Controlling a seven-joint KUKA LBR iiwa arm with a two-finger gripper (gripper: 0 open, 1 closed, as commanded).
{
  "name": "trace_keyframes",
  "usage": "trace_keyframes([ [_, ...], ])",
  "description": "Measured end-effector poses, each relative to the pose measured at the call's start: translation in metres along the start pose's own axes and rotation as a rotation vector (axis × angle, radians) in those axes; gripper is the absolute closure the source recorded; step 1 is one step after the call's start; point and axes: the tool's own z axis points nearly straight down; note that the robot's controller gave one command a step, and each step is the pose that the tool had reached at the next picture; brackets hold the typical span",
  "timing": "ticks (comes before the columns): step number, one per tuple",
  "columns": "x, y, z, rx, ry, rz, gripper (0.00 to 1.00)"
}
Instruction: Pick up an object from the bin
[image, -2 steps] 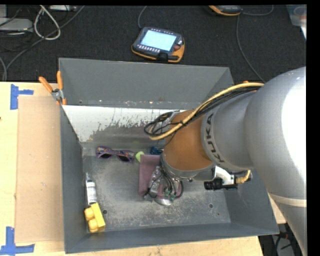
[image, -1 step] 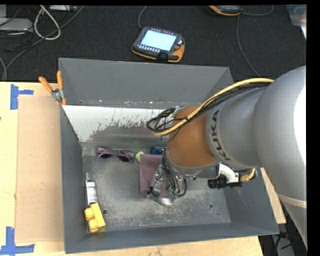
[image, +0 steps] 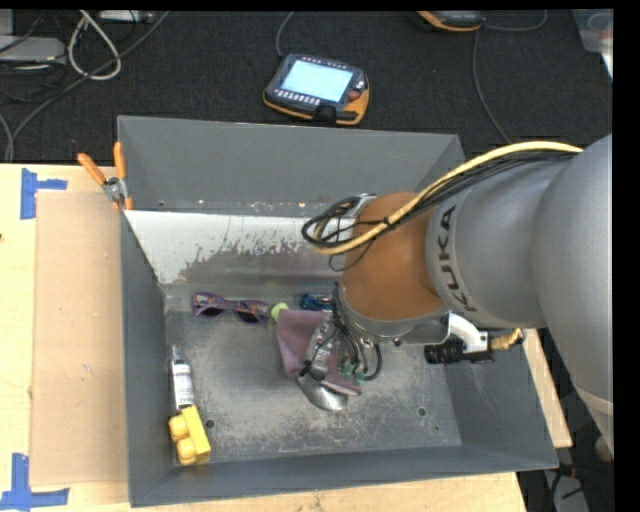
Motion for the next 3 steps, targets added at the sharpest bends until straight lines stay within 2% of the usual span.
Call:
trace_keyframes([
  [2,0.001,0.000,-0.017,0.000,0.003,0.000,1.00],
  [3,0.001,-0.001,-0.036,0.001,0.004,-0.001,1.00],
])
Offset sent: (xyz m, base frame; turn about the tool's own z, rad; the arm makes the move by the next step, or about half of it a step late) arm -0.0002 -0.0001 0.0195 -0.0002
